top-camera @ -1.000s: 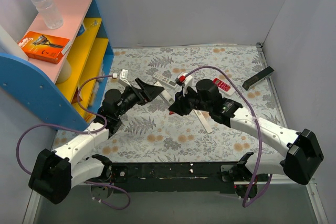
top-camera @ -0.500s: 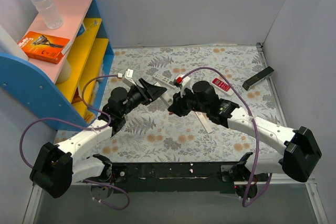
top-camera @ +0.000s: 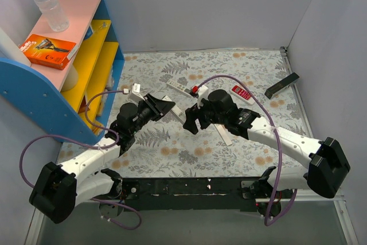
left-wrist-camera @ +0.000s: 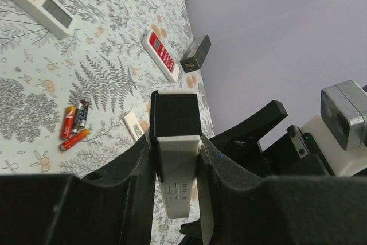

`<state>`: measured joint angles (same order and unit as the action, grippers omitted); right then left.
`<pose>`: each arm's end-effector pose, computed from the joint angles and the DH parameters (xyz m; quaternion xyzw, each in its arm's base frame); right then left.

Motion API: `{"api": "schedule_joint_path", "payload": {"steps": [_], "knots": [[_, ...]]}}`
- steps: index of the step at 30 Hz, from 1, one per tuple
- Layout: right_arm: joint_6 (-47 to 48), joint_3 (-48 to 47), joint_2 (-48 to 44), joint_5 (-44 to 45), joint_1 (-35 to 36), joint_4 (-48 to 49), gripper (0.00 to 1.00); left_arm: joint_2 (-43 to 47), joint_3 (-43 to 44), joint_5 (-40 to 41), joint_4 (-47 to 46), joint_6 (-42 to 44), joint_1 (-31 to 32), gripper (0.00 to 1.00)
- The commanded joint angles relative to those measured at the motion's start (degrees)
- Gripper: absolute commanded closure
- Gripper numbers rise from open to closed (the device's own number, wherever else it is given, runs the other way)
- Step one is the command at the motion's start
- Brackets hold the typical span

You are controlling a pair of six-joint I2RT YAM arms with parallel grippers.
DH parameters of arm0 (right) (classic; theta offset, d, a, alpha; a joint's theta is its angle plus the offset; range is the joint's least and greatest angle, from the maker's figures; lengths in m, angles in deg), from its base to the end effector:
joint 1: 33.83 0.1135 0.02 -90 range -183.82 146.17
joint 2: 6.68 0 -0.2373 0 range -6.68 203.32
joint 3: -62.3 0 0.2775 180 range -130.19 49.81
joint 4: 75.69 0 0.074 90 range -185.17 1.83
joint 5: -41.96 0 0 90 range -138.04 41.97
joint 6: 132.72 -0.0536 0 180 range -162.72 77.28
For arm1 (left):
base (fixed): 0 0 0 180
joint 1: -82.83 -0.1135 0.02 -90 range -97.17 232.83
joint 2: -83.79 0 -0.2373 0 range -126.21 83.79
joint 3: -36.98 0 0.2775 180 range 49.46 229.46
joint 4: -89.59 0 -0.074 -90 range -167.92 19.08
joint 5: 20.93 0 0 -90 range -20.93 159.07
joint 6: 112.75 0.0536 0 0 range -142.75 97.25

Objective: Load the batteries into the remote control
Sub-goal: Adjust the remote control, then pick up the battery from the center of the board.

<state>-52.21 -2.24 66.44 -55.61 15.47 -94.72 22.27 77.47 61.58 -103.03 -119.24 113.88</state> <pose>0.2152 0.2610 0.2403 -0.3227 0.7909 0.3029 0.4226 0.2462 -0.1564 0.2039 -0.3724 0.6586 -0.6067 0.2438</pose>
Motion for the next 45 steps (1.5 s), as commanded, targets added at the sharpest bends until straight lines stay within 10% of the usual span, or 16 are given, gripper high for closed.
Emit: {"api": "schedule_joint_path", "payload": {"steps": [1,8,20,45], "knots": [[-3.8,-2.4,-2.3,5.1,-1.0,-5.2,0.11,4.5,-3.8,4.6,-1.9,-0.2,-1.0,1.00],[-8.2,0.2,-5.7,9.9,-5.3,-11.3,0.03,6.8,-8.0,2.3,-3.3,-0.5,-2.7,1.00],[-22.5,0.5,-4.0,25.7,-18.9,-30.6,0.36,8.4,-8.9,0.6,-2.3,1.7,-2.7,1.00],[-23.4,2.8,10.3,18.5,-37.7,-20.9,0.78,8.0,-6.9,-0.4,-0.3,4.1,-2.7,1.00]]}}
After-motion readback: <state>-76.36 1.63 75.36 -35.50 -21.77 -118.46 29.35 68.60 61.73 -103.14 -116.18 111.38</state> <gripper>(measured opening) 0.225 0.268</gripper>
